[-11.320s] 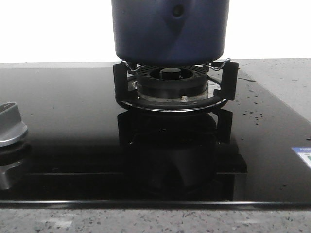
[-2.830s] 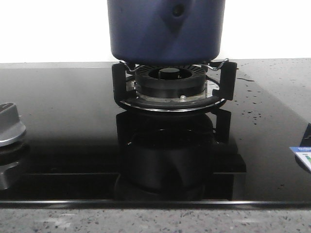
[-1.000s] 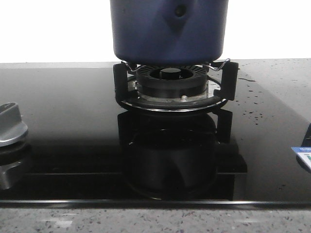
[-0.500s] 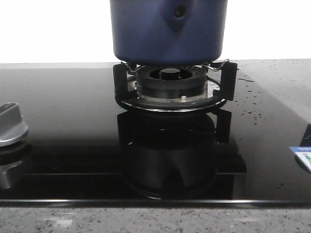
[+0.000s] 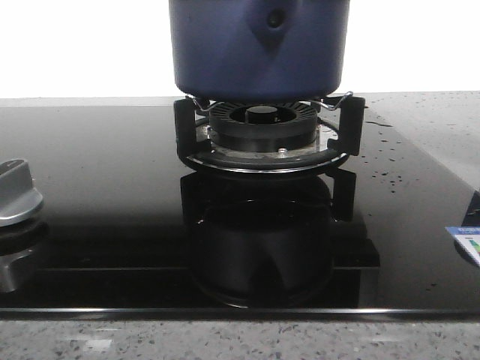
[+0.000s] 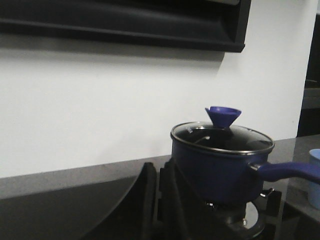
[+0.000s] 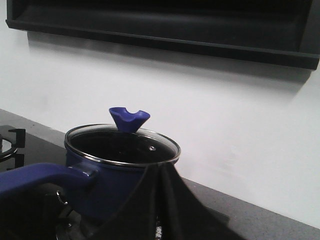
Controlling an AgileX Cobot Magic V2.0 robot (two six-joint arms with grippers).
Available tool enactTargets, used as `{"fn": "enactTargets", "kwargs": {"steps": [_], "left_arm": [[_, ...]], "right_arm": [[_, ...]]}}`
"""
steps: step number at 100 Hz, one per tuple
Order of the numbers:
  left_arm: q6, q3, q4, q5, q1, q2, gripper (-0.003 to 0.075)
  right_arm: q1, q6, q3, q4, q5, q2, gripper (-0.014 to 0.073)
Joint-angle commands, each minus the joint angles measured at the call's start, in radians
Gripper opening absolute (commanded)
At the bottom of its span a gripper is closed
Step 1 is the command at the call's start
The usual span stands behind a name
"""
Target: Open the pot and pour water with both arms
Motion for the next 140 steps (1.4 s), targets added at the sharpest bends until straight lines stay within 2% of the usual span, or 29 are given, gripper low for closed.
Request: {"fn": "enactTargets", "kwargs": {"steps": [1,88,108,118,123,135,140], "left_arm": [[-0.012,-0.006,-0.030,-0.063,0.000,0.012,-0.0020],[-0.012,0.002,-0.045,-0.070,0.000,0.012,-0.0020],[-0.007,0.011,0.008,-0.093,0.000,0.012,-0.0020],[-0.030,0.030,0.198,-0.108,0.000,0.012,-0.0020],[-0.111,0.048,0.324,-0.126,0.000,0.012,-0.0020],[-0.519,0.128,0.709,-0.218,0.031,0.012,-0.0020],[-0.620,0.168,0.809,-0.246,0.051,0.012,-0.0020]], "right_arm": [[0.000,0.005,-0.006,0.014,0.003,-0.029,-0.0064],[0.000,0.005,-0.006,0.014,-0.002,-0.039,-0.0064],[0.000,0.005,-0.006,0.014,-0.002,-0.039,-0.0064],[0.000,0.005,-0.006,0.014,-0.002,-0.039,-0.0064],[0.000,0.005,-0.006,0.014,-0.002,-0.039,-0.0064],[0.000,0.005,-0.006,0.014,-0.002,-0.039,-0.0064],[0.000,0.005,-0.006,0.014,-0.002,-0.039,-0.0064]]}}
